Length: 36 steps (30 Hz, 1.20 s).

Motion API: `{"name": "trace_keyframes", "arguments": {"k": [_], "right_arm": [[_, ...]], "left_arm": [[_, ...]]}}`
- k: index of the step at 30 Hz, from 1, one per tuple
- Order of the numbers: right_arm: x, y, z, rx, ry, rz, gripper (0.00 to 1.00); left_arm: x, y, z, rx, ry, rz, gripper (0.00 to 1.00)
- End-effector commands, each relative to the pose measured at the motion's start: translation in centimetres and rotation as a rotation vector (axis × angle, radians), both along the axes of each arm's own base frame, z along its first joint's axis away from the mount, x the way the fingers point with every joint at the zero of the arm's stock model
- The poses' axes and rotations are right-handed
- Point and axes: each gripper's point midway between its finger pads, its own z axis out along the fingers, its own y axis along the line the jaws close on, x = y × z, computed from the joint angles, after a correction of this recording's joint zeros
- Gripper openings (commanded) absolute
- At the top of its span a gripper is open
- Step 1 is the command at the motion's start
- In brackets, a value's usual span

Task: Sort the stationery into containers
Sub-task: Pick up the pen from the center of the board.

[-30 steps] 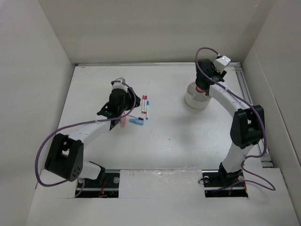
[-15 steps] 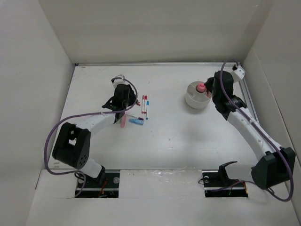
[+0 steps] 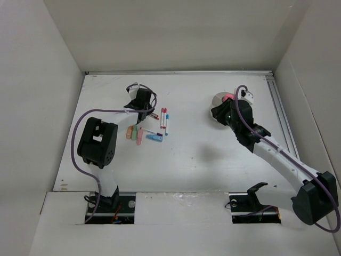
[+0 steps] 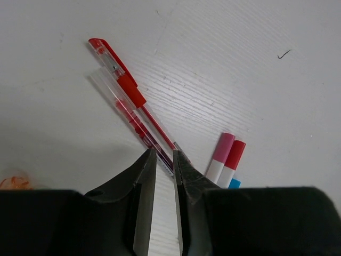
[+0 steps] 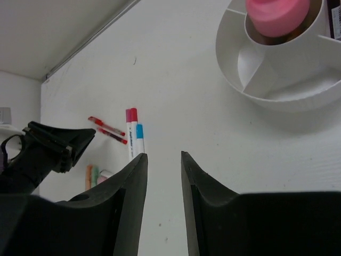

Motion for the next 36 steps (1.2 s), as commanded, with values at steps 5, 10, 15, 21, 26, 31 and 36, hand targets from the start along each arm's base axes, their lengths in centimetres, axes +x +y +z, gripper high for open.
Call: {"name": "trace_keyframes", "arguments": {"k": [5, 10, 15, 21, 26, 31, 36], "right_arm": [[-0.7, 1.7, 2.5, 0.054, -0.079, 0.076, 0.38], [-1.2, 2.7, 2.5, 0.067, -0.072, 0.126, 0.38], [-1.5, 2.8, 2.7, 0.063, -0.074, 0.14, 0.39], [-1.8, 3.0, 3.1, 0.073, -0.081, 0.158, 0.39], [-1.9, 3.4, 2.7, 0.077, -0.069, 0.181, 0.4], [-1.8, 3.4, 3.2, 0.079, -0.078, 0.176, 0.4], [-1.8, 3.4, 3.0, 0.076, -0.07, 0.176, 0.4]], "left_arm": [[0.9, 0.0, 0.4, -0.025, 0.021, 0.082, 0.14], [1.3, 0.6, 0.1, -0.016, 0.028, 0.111, 0.12], [1.4, 0.9, -0.8, 0.0, 0.059, 0.137, 0.11], [1.5, 1.3, -2.3, 0.018, 0.099, 0.147, 0.19], [1.8, 1.0, -2.8, 0.011, 0.103, 0.139, 0.21], [2.1, 1.2, -3.9, 0.013, 0.125, 0.143, 0.2], [1.8, 1.4, -4.3, 0.023, 0.135, 0.137, 0.15]]}}
